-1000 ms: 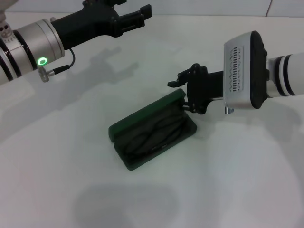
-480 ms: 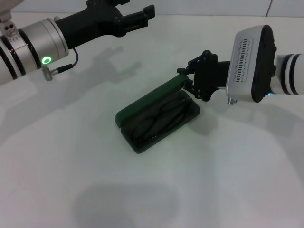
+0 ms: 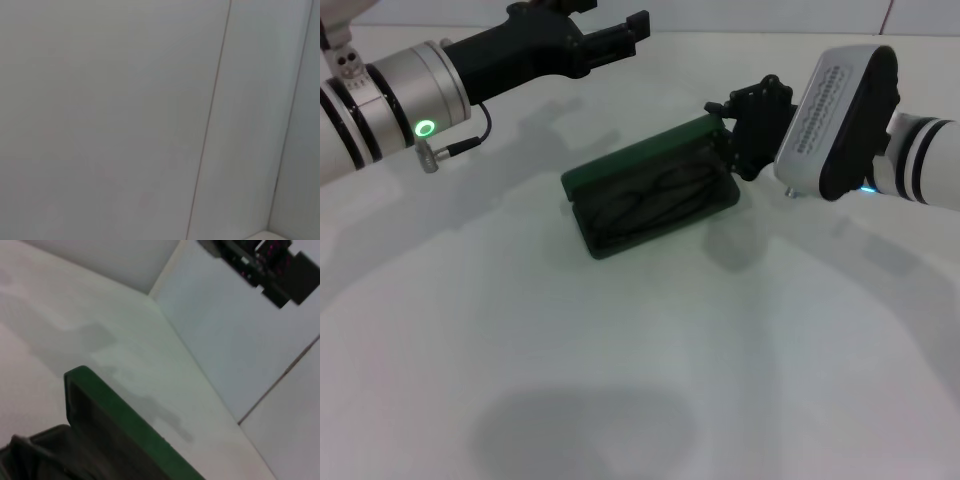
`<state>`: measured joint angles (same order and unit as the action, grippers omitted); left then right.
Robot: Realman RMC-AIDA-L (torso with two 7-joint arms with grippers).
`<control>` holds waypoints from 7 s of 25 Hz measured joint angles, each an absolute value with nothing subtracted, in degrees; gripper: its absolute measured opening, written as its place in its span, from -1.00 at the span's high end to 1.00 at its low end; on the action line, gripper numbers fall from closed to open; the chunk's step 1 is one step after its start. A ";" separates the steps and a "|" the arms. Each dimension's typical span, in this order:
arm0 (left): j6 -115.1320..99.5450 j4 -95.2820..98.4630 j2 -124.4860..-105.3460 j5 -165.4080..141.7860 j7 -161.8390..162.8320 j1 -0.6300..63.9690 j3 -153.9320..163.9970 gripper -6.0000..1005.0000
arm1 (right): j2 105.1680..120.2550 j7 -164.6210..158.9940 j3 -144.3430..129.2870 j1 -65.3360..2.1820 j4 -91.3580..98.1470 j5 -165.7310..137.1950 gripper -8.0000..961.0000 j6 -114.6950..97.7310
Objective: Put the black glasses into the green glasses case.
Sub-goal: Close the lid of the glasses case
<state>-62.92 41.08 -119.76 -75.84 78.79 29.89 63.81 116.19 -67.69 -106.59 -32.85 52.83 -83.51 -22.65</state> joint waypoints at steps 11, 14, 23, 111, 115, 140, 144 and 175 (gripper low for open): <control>-61.71 36.67 -119.79 -68.33 76.95 29.43 63.70 -0.60 | 116.18 -68.27 -104.88 -32.51 51.36 -68.79 0.66 -30.35; -60.07 35.58 -119.80 -66.92 75.72 29.54 63.71 -0.59 | 116.16 -68.47 -104.61 -32.34 50.67 -66.87 0.66 -30.83; -57.78 34.61 -119.54 -64.45 76.29 29.93 64.12 -0.56 | 116.19 -72.03 -105.13 -32.79 48.70 -65.81 0.60 -24.59; -57.56 36.20 -119.53 -77.39 81.49 31.65 63.81 -0.57 | 115.82 -78.51 -85.31 -38.82 39.78 -94.96 -0.58 -62.78; -57.56 36.17 -119.53 -77.34 81.47 31.60 63.81 -0.57 | 115.81 -79.01 -86.80 -39.17 39.72 -96.06 -0.57 -61.33; -57.08 36.97 -118.62 -84.14 87.60 32.30 64.39 -0.57 | 115.53 -78.87 -63.62 -26.45 54.42 -94.86 -0.57 -75.86; -57.82 36.79 -118.99 -91.91 93.35 35.89 64.50 -0.57 | 115.81 -78.31 -56.92 -24.60 50.45 -88.30 -0.57 -70.61; -52.79 29.96 -119.71 -115.44 116.75 52.03 77.66 -0.57 | 115.43 -70.74 -56.34 -26.42 40.60 -85.01 -0.57 -62.33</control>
<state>-52.79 29.96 -119.71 -115.44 116.75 52.03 77.66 115.43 -70.74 -56.34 -26.42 40.60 -85.01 -62.33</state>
